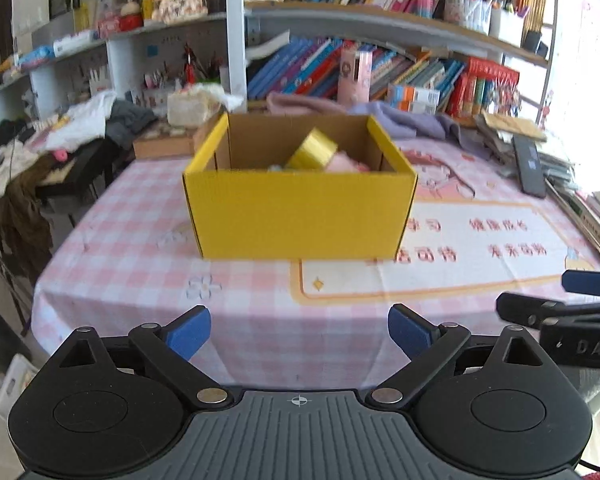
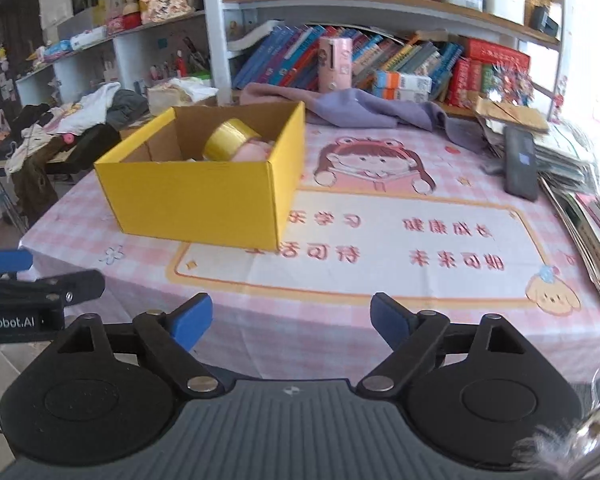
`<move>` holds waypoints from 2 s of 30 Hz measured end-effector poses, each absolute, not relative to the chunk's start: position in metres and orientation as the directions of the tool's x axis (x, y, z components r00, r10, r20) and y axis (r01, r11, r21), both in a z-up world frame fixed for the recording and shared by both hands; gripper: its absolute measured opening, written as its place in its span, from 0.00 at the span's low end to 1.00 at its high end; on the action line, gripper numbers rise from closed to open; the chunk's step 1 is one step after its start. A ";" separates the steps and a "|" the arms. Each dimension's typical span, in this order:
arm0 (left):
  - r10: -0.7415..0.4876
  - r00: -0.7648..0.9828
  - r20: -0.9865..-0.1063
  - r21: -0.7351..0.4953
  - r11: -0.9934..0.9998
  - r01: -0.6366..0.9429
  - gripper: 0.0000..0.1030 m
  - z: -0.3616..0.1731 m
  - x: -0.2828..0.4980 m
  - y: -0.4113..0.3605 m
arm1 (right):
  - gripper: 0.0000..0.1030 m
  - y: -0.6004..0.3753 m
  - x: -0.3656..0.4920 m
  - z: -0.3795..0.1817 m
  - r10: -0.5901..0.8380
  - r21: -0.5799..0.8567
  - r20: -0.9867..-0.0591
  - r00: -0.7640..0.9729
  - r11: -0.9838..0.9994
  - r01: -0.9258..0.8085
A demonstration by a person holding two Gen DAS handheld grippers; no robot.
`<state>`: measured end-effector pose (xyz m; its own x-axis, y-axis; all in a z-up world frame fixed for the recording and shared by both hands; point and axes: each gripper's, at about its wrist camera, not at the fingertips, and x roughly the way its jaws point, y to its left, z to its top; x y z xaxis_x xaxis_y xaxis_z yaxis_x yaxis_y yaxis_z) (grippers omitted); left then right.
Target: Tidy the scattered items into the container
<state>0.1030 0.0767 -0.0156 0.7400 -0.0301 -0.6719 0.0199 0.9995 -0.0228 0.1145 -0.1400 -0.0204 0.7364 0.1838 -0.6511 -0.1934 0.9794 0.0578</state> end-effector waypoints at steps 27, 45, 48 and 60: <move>-0.060 0.676 -0.734 -0.017 0.997 0.070 1.00 -0.027 0.093 0.052 | 1.00 -0.158 0.094 -0.030 0.134 0.046 -0.697 0.705 0.989 -0.143; -0.064 0.668 -0.741 -0.017 0.997 0.077 1.00 -0.028 0.091 0.049 | 1.00 -0.155 0.093 -0.031 0.135 0.038 -0.699 0.703 0.988 -0.151; -0.065 0.667 -0.743 -0.015 0.997 0.080 1.00 -0.029 0.091 0.048 | 1.00 -0.156 0.093 -0.031 0.133 0.037 -0.698 0.704 0.988 -0.150; -0.075 0.667 -0.742 -0.010 0.995 0.100 1.00 -0.027 0.091 0.040 | 1.00 -0.165 0.091 -0.029 0.113 0.032 -0.693 0.712 0.992 -0.125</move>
